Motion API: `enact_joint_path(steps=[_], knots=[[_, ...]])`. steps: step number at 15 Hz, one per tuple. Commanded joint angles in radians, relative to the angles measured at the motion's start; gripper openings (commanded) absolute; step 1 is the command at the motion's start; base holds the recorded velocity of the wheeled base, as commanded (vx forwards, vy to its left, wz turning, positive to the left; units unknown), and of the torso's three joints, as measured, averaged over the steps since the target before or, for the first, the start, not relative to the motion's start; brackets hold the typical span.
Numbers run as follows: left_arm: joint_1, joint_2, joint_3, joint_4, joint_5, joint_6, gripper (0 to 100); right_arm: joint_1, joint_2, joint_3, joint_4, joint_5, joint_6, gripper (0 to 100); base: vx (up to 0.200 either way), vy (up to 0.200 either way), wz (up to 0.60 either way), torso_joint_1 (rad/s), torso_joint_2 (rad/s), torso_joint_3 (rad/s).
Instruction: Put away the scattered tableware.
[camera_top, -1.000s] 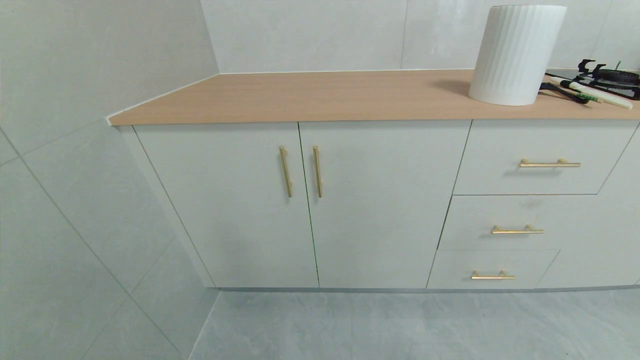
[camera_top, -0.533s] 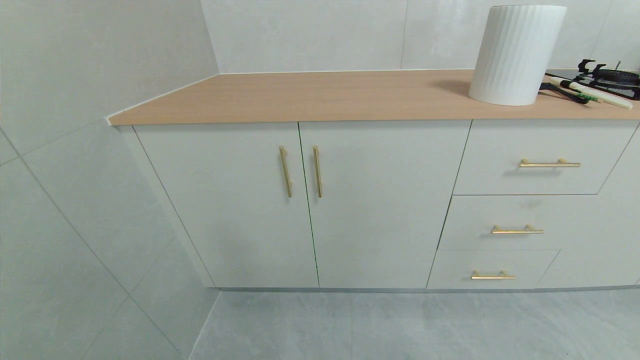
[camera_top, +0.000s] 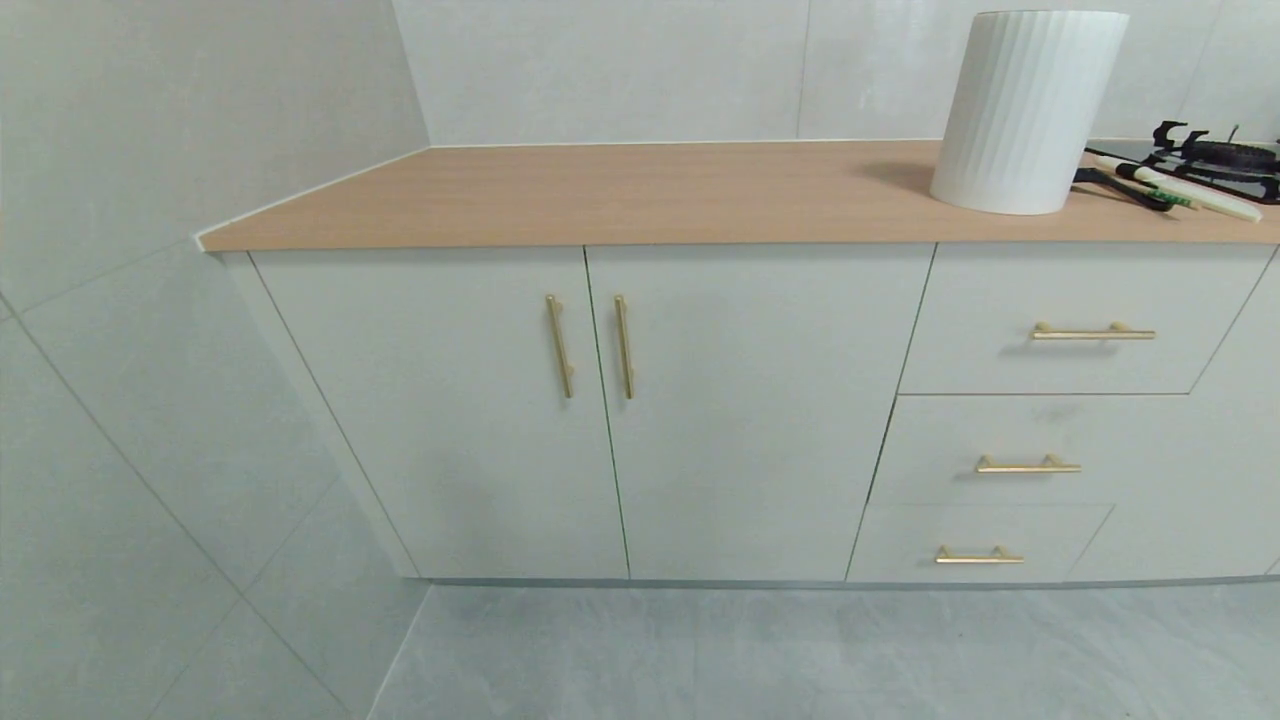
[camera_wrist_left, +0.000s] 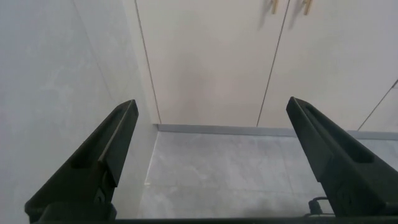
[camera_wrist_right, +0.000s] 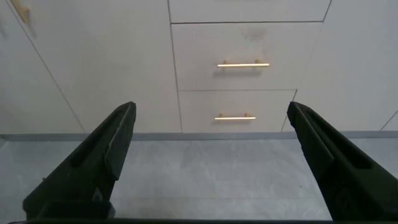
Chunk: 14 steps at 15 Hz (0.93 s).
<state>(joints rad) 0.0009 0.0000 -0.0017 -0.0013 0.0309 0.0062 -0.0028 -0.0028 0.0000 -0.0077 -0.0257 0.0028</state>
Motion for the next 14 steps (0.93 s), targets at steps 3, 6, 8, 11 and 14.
enact_joint_path(steps=[3, 6, 8, 11, 14], knots=[[0.001, 0.002, 0.000, 0.000, 0.000, 0.003, 100, 0.000, 0.003, 0.000, 0.000, 0.000, 0.000, 100, 0.000, -0.200, 0.00, 0.002, 0.01, 0.002], [0.001, 0.002, 0.000, 0.000, 0.000, 0.001, 100, 0.000, 0.003, 0.000, 0.000, 0.000, 0.000, 100, 0.000, -0.200, 0.00, 0.002, 0.00, 0.004], [0.001, 0.002, 0.000, 0.000, 0.000, -0.005, 100, 0.000, 0.003, 0.000, 0.000, 0.000, 0.000, 100, 0.000, -0.100, 0.00, 0.001, 0.00, 0.001], [0.001, 0.002, 0.000, 0.000, 0.000, -0.002, 100, 0.000, 0.003, 0.000, 0.000, 0.000, 0.000, 100, 0.000, 0.000, 0.00, 0.000, 0.00, 0.000], [0.001, 0.002, 0.000, 0.000, 0.000, -0.002, 100, 0.000, 0.003, 0.000, 0.000, 0.000, 0.000, 100, 0.133, 0.000, 0.00, 0.003, 0.00, 0.003]])
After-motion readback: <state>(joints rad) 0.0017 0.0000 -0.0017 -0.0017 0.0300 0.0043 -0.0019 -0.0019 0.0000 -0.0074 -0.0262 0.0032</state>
